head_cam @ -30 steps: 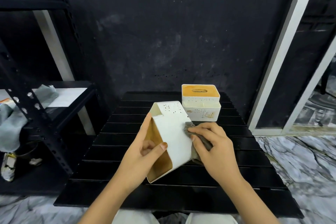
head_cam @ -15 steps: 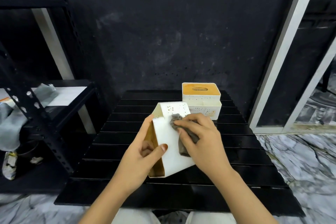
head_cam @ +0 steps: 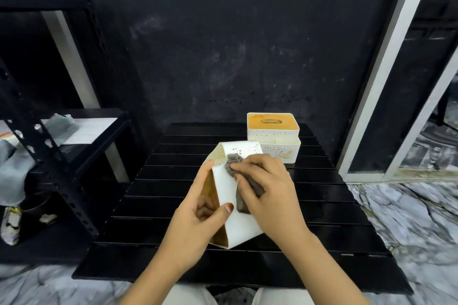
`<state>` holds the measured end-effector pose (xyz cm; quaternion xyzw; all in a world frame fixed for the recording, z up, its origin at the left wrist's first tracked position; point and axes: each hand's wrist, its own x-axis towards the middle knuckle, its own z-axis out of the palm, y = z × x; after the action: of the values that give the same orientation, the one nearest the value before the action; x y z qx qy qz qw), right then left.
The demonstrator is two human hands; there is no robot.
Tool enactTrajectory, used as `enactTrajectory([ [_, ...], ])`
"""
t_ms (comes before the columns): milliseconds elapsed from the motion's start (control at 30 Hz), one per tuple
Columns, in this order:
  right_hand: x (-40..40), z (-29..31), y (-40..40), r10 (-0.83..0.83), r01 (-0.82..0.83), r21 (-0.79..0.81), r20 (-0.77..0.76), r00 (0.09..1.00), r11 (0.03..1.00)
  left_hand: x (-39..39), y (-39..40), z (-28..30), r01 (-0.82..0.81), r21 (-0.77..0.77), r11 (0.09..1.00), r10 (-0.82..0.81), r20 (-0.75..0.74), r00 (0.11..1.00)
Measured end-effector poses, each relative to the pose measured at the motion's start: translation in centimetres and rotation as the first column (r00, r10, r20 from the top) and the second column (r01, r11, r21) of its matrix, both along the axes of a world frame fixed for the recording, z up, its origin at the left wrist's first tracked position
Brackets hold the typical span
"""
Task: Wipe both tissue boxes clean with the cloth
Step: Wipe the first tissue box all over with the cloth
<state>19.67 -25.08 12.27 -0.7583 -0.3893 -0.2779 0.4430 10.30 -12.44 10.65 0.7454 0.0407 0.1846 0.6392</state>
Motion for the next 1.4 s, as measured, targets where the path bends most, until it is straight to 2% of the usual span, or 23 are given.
enactTrajectory([
  [167,1.8,1.2,-0.1,-0.001,0.005,0.052,-0.068,0.998,0.999,0.1,0.0,-0.4,-0.004,0.020,1.000,0.005,-0.023,1.000],
  [400,1.7,-0.1,-1.0,-0.110,0.121,0.087,-0.117,0.987,0.989,0.2,-0.1,-0.6,-0.024,0.032,0.999,0.025,-0.024,0.999],
  [633,0.7,1.2,0.8,-0.015,0.015,0.045,-0.019,1.000,0.999,0.2,-0.3,-0.4,-0.009,0.032,0.999,0.010,-0.019,1.000],
  [900,3.2,2.7,0.3,-0.048,0.052,0.030,-0.129,0.990,0.998,0.3,-0.2,-0.4,-0.003,0.078,0.997,0.006,-0.045,0.999],
  [1067,3.8,2.2,-0.4,-0.048,0.067,0.070,-0.251,0.967,0.995,0.3,0.1,-0.6,0.003,0.075,0.997,0.000,-0.039,0.999],
  [1400,2.6,-0.4,-2.5,-0.017,0.037,0.077,-0.254,0.967,0.996,0.4,0.1,-0.5,-0.028,0.043,0.999,0.029,-0.027,0.999],
])
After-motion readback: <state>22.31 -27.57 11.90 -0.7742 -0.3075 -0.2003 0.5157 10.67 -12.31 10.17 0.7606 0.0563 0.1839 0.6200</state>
